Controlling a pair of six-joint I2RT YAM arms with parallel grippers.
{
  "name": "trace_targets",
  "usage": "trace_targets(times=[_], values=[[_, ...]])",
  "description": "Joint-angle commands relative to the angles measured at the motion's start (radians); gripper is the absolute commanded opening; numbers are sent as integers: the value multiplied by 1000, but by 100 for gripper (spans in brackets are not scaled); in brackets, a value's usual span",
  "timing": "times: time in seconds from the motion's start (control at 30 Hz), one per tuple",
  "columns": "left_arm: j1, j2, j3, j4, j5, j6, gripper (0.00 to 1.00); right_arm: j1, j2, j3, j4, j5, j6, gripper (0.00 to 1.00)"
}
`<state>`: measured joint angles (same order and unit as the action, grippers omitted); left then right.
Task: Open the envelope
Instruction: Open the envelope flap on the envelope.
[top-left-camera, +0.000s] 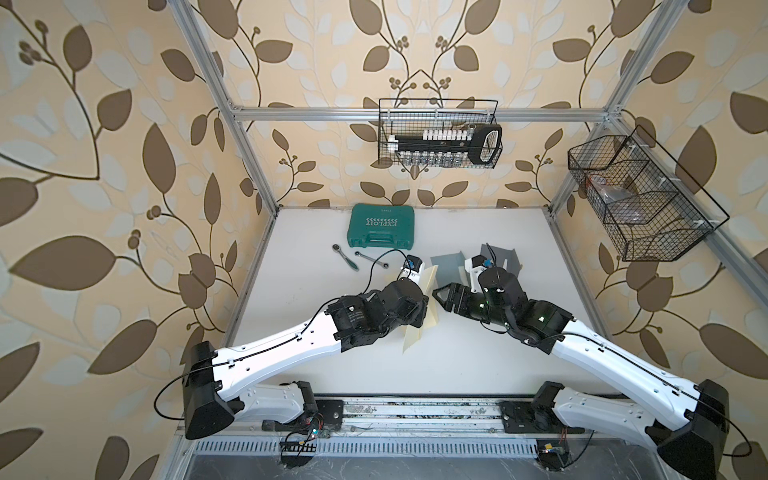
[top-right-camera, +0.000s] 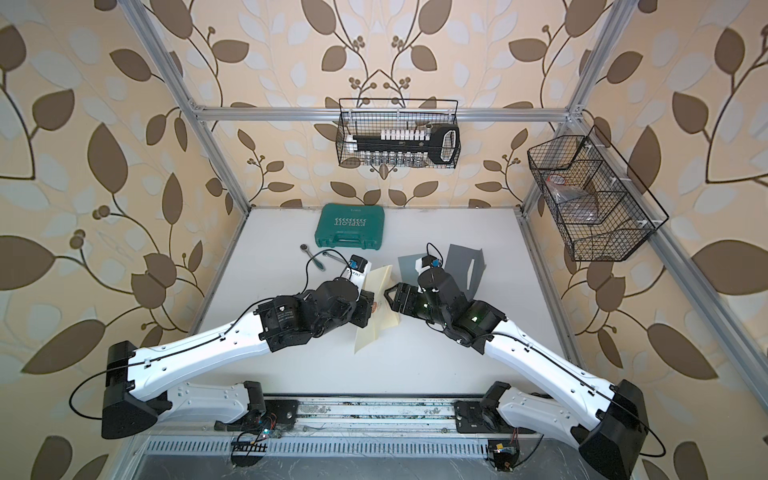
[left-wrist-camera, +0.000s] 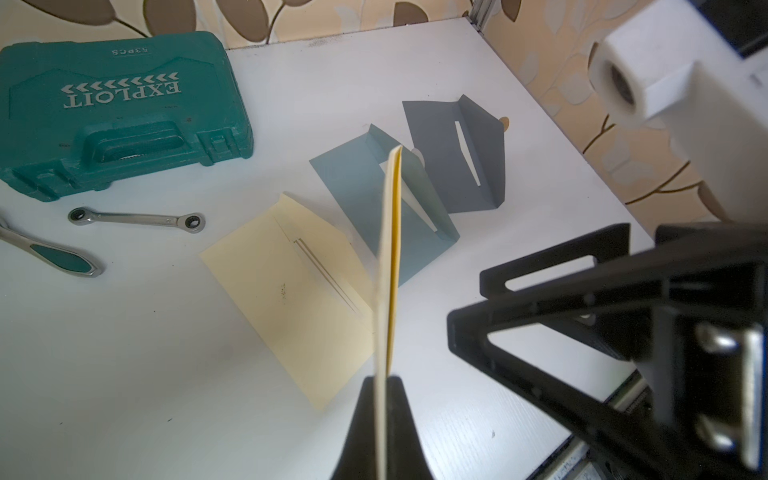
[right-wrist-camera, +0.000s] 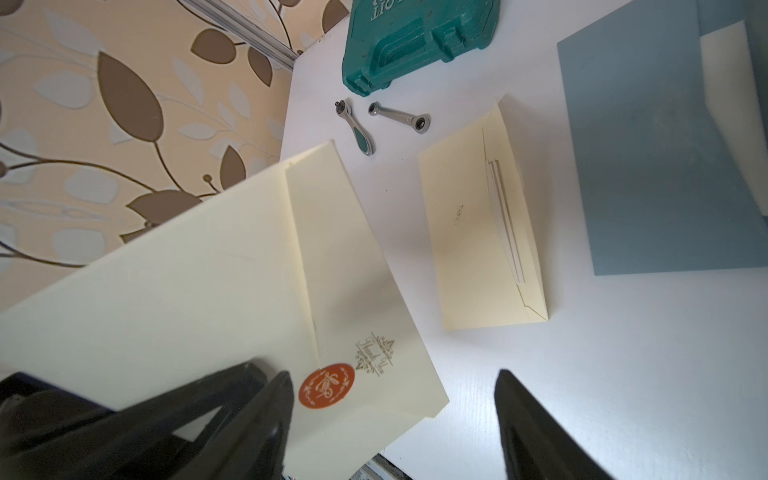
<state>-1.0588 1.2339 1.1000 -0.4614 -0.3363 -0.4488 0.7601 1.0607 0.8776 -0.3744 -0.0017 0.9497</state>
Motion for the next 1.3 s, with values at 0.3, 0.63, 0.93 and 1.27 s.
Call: trace_targets(times=[0.3,0.63,0.93,1.27], values=[[-13,19,54,-39,-37,-19,0,22,38,72,-77,97,83,73],[-13,26,64,-61,-50,-34,0,33,89,102,-129,109,180,70],[-13,27,64,-68,-53,-40,0,33,122,139,-142,77,192,70],[-13,28,64,-68,-46,-44,0,38,167,173,-150,28,194,70]])
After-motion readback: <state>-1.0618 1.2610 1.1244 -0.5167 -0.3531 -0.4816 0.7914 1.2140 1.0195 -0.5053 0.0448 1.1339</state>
